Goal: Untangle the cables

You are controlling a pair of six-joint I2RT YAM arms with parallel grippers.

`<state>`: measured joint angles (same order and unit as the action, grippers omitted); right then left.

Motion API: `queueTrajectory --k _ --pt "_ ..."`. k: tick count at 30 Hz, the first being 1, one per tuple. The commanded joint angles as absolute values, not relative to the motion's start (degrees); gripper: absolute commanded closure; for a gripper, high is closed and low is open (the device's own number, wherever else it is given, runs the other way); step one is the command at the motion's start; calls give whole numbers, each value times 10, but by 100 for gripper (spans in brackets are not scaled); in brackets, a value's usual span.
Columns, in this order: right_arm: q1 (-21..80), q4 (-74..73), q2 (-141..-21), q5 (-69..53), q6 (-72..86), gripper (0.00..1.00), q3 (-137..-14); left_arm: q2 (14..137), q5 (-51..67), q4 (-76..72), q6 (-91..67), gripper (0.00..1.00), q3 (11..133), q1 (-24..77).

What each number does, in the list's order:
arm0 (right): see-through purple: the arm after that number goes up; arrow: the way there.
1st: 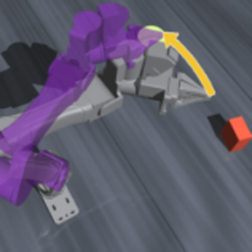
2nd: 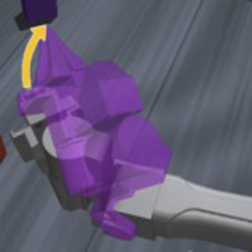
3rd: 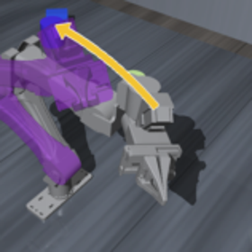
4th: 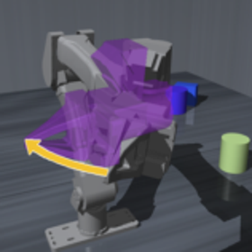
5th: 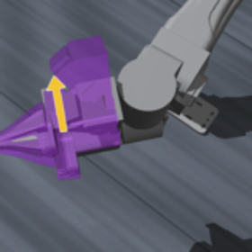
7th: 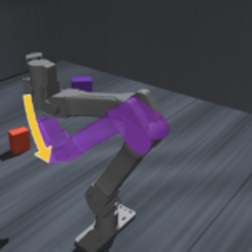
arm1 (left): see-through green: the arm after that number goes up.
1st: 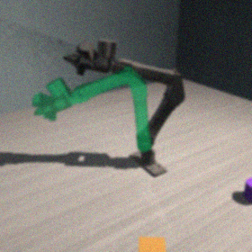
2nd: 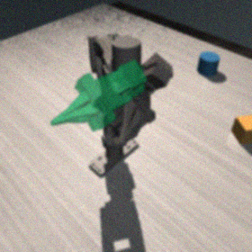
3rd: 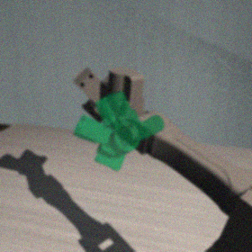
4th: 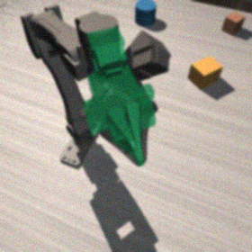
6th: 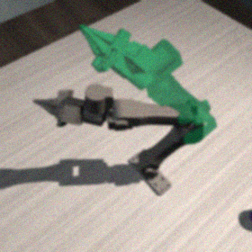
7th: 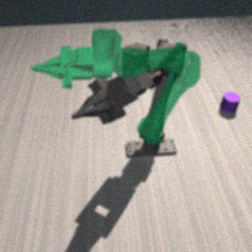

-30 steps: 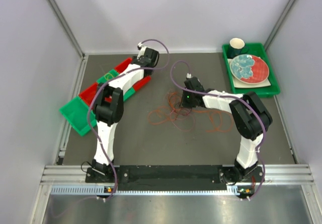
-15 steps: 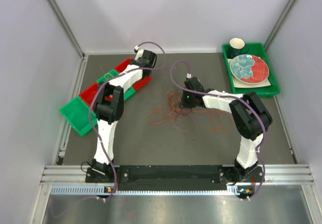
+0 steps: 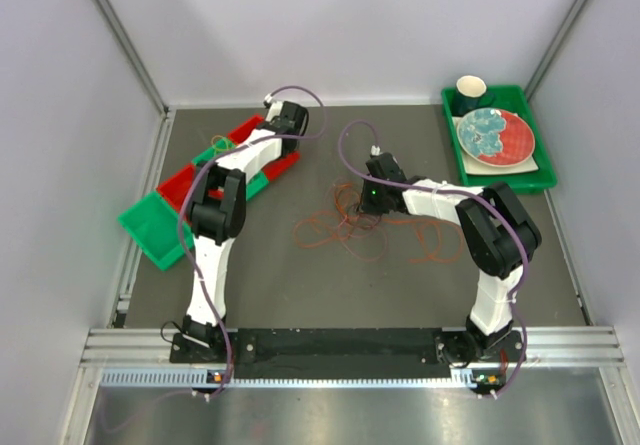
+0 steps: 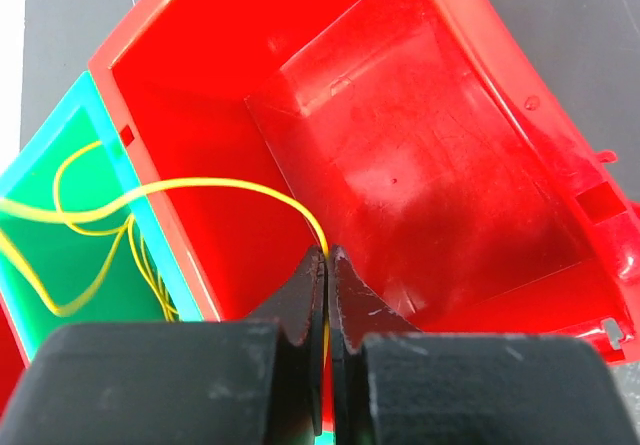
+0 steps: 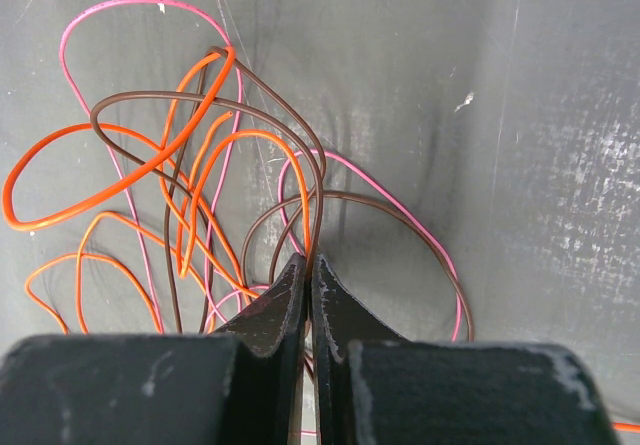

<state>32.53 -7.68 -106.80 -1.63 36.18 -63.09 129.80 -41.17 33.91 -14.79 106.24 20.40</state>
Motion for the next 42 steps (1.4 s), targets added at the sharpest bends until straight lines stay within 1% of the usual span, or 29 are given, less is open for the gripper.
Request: queueTrajectory --k 1,5,7,13,16,21,26,30,31,33,34,35,37,38,42 --pt "333 -80 -1077 -12 357 100 -643 1219 -411 330 -152 100 1056 200" --pt "333 -76 -1078 -15 359 100 -643 1158 -377 340 -159 100 1032 178" --pt "332 -75 -1079 -19 360 100 -643 1143 -332 345 -171 100 1018 160" --pt "334 -73 -1078 -24 362 100 -642 1095 -276 316 -205 100 917 111" --pt "334 -72 -1076 -25 362 100 -642 1102 -260 293 -218 100 883 95" --pt "337 -76 -1074 -21 362 100 -642 1154 -229 290 -227 100 891 91" --pt "336 -77 -1071 -19 361 100 -642 1195 -236 270 -231 100 894 83" --pt "336 -79 -1071 -18 360 100 -644 1202 -239 244 -229 100 888 78" --pt "336 -80 -1071 -18 360 100 -644 1202 -237 247 -228 94 890 78" --pt "337 -80 -1073 -18 360 100 -646 1194 -226 257 -222 85 896 78" --pt "337 -79 -1075 -19 360 100 -648 1191 -222 263 -221 76 899 78" --pt "337 -82 -1076 -21 360 100 -649 1179 -220 265 -221 72 897 79" --pt "338 -80 -1078 -22 360 100 -652 1157 -217 265 -218 66 891 80" --pt "340 -82 -1079 -23 361 100 -653 1151 -215 265 -214 64 889 80" --pt "345 -83 -1083 -22 360 100 -662 1129 -214 274 -208 63 892 81"
